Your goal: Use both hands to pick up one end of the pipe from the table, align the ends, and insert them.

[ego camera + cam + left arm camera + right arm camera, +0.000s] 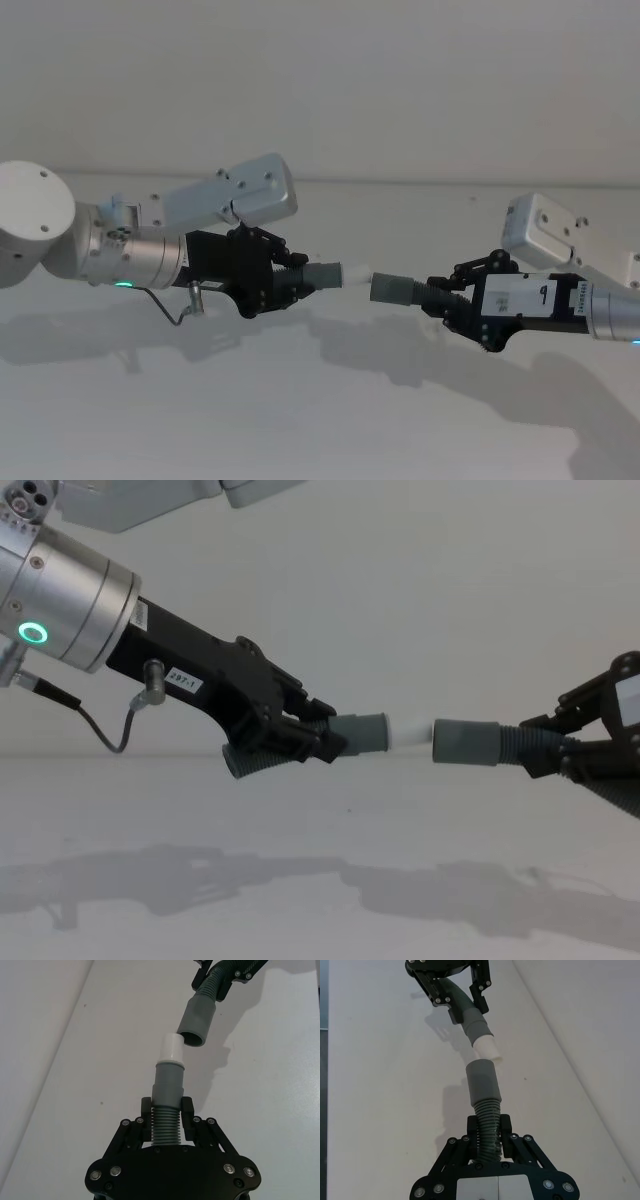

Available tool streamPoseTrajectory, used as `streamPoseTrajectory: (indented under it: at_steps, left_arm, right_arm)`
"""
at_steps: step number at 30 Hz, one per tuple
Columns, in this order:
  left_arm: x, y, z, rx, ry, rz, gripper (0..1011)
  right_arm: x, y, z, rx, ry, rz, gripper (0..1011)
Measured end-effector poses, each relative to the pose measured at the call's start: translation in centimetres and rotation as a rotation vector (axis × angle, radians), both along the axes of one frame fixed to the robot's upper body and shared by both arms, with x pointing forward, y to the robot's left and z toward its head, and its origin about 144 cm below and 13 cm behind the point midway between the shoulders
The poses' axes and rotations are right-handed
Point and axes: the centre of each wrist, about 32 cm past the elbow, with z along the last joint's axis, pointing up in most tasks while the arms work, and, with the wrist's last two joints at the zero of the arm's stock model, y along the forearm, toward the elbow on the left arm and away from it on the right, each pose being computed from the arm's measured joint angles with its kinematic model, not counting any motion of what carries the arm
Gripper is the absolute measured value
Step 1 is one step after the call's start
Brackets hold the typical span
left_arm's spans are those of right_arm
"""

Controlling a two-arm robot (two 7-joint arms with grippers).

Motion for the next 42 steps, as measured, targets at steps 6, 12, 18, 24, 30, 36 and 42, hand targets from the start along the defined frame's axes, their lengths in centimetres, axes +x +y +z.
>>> streamPoseTrajectory:
  at_steps: [6,12,18,24,30,36,42]
  left_arm:
    - [0.01,-0.05,-0.09,0.002,0.002,0.0,336]
    - [0.04,-0.05,-0.13,0.002,0.003,0.0,336]
    - [0.07,-0.06,-0.17,0.002,0.005,-0.003,336]
    - [0.11,-0.05,-0.2,0.001,0.006,-0.007,336]
    - [0.12,-0.04,-0.25,-0.002,0.009,-0.013,336]
    - [0.12,-0.01,-0.27,-0.007,0.013,-0.017,336]
    - [0.05,-0.01,-0.28,-0.013,0.017,-0.024,336]
  right_arm:
    - [0.14,-0.01,-0.03,0.003,0.001,-0.002,264]
    - [0.29,-0.02,-0.07,0.007,0.002,-0.006,264]
    - [0.43,-0.04,-0.15,0.013,0.005,-0.009,264]
    - [0.54,-0.02,-0.23,0.02,0.007,-0.012,264]
    - [0.62,0.04,-0.26,0.027,0.008,-0.011,264]
    - [0.66,0.17,-0.25,0.03,0.009,-0.008,264]
    - [0.68,0.38,-0.22,0.03,0.007,-0.002,264]
